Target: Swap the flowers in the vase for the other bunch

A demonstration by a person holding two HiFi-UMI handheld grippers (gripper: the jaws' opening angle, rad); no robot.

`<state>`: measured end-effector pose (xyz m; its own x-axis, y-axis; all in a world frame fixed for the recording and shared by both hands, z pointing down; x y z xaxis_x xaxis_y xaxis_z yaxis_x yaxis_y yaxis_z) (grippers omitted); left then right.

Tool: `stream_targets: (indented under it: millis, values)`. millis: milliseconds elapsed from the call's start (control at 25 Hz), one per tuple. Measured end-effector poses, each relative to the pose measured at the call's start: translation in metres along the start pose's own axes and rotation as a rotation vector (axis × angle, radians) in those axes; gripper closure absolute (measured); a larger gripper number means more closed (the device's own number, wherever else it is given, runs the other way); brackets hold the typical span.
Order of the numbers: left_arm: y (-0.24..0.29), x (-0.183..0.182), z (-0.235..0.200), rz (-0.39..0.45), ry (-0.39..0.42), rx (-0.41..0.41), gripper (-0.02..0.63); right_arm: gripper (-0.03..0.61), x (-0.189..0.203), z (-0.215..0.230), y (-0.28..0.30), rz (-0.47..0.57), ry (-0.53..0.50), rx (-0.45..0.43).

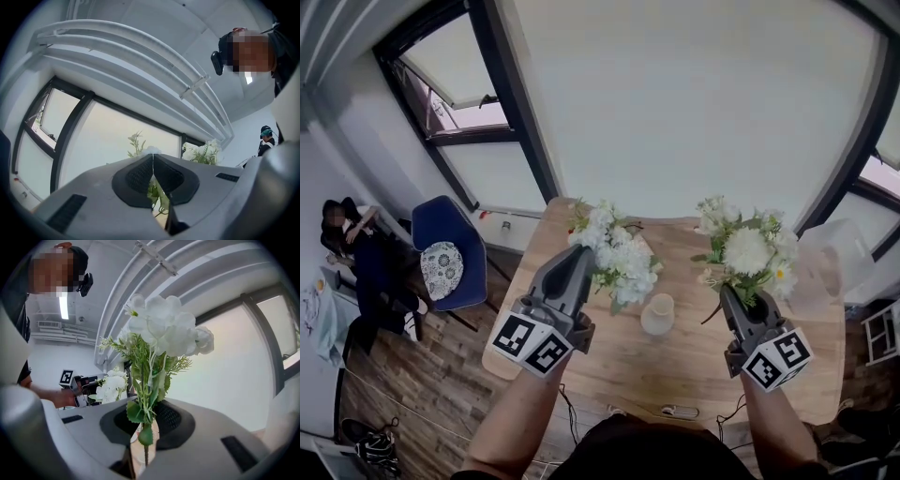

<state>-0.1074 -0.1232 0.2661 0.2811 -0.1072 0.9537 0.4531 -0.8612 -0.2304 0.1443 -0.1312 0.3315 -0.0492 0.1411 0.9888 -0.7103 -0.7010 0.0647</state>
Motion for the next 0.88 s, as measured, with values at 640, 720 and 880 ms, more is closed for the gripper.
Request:
stream_targets:
  millis: [640, 720, 880]
  values:
    - [-0.064, 0.020, -0.043, -0.011, -0.038, -0.135, 0.604, 0.502, 0.003, -0.030, 0.051, -0.023, -0.039, -0.094]
    - [-0.073, 0.017, -0.061, -0.012, -0.047, -0.144, 0.604, 0.502, 0.004, -0.040, 0.069, -0.026, -0.043, -0.097]
    - [-0.085, 0.018, -0.068, -0.019, -0.056, -0.163, 0.604, 0.502, 0.007, -0.047, 0.078, -0.029, -0.049, -0.109]
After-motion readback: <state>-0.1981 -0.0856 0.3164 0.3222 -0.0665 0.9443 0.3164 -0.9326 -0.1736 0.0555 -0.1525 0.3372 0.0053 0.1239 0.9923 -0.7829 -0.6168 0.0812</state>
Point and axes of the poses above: the fingertips, and each gripper's own axes: y forward along the fingers, z to its right, x out of its underside, the point moved 1 cm from there along -y, backward along the fingers, and after that the axes turned 3 degrees about -z, right-handed, at the moved point
